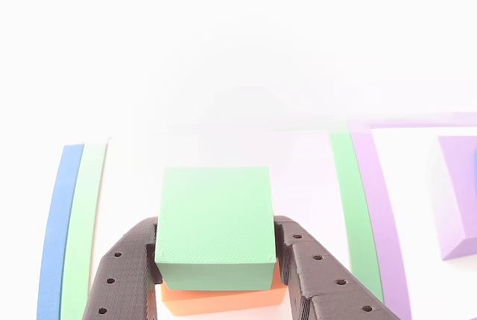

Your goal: Tower of hanoi

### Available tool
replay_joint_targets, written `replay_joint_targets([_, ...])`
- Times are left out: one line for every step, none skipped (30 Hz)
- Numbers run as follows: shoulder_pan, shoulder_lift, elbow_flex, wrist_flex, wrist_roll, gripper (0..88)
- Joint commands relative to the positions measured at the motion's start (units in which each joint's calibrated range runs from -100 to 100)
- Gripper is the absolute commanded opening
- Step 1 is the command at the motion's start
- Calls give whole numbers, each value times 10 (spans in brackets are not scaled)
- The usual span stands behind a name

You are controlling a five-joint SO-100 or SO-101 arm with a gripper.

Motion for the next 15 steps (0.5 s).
replay_joint_targets([2,0,-19,-12,6,95])
replay_joint_targets([2,1,-19,-12,6,96])
replay_joint_targets([3,3,-19,-12,6,96])
replay_joint_targets([3,3,-19,-12,6,97])
replay_joint_targets([3,4,-19,-12,6,99])
replay_joint_targets([2,6,-19,-12,6,103])
replay_joint_targets([2,7,-19,-12,6,113])
replay_joint_targets([2,7,-19,-12,6,128])
replay_joint_targets([1,7,-19,-12,6,145])
replay_joint_targets([2,8,-19,-12,6,155])
replay_joint_targets([3,10,-19,-12,6,165])
replay_joint_targets([4,10,-19,-13,6,171])
replay_joint_targets([4,11,-19,-13,6,177])
replay_joint_targets([5,11,-19,-13,6,182])
replay_joint_targets([5,11,-19,-13,6,189])
